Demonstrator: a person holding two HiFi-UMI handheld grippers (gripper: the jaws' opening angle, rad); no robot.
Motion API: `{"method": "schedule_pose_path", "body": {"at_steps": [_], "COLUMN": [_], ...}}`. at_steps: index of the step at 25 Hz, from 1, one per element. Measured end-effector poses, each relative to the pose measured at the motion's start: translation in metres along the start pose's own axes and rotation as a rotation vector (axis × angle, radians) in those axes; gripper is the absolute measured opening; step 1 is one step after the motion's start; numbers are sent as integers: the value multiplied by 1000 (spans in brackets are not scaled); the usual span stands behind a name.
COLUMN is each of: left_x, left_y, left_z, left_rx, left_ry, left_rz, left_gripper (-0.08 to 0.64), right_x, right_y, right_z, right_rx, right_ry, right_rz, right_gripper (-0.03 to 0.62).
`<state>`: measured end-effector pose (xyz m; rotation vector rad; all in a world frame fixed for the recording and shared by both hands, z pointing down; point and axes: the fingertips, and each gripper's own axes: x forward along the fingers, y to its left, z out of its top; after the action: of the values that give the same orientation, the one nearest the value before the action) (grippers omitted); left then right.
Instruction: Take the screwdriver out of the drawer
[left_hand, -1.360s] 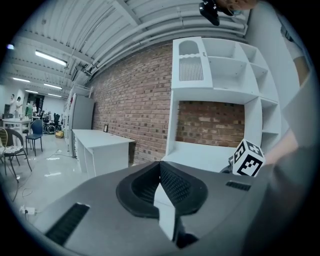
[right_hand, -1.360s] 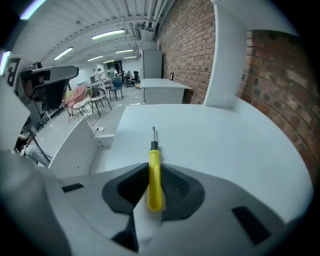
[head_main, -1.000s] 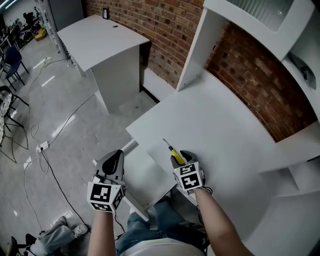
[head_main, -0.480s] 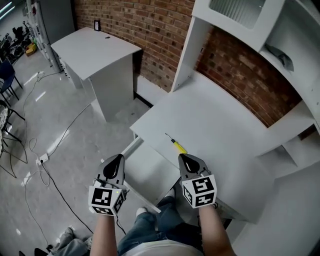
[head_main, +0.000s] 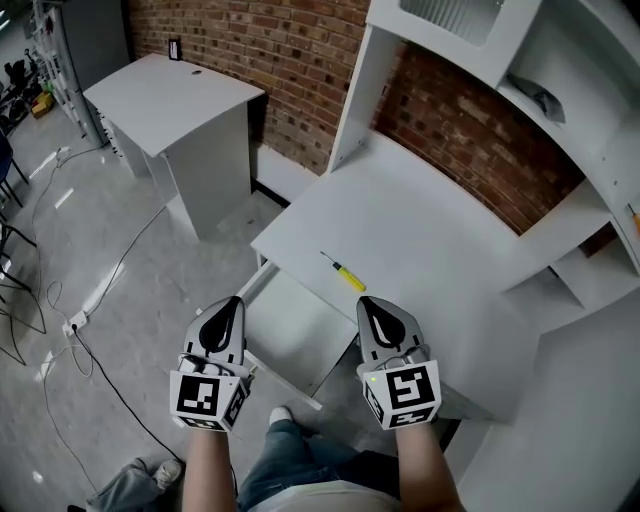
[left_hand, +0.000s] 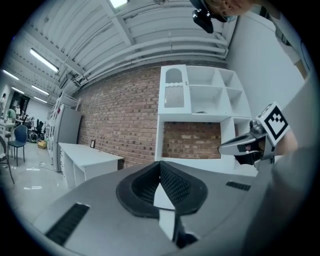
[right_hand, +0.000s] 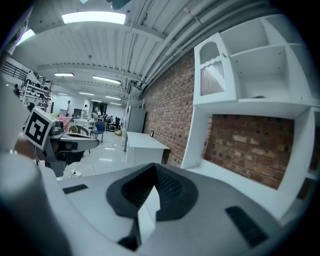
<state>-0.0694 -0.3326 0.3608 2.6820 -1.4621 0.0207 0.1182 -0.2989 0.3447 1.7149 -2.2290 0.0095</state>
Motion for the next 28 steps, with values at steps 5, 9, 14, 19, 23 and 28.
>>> {"method": "schedule_pose_path", "body": {"at_steps": [5, 9, 14, 19, 23, 28], "left_x": [-12, -24, -40, -54, -61, -63], "left_y": [-17, -36, -57, -75, -79, -88], "left_z": [11, 19, 36, 62, 71, 78], "left_rx": [58, 68, 96, 140, 143, 149], "left_ry": [-33, -46, -75, -115, -133, -155], "left_rz": [-3, -4, -4, 0, 7, -1], "left_gripper": [14, 14, 14, 14, 14, 14], "right_x": [-26, -53, -88, -113, -123, -131], "right_y": [0, -4, -9, -17, -14, -14], "right_z": [17, 15, 18, 28, 38, 40], "right_rx": [-24, -20, -20, -11, -26, -41], "right_ry": [-51, -56, -77, -115, -151, -159], "right_rz": [-24, -35, -46, -58, -59, -58], "right_gripper": [9, 9, 9, 9, 9, 9]}}
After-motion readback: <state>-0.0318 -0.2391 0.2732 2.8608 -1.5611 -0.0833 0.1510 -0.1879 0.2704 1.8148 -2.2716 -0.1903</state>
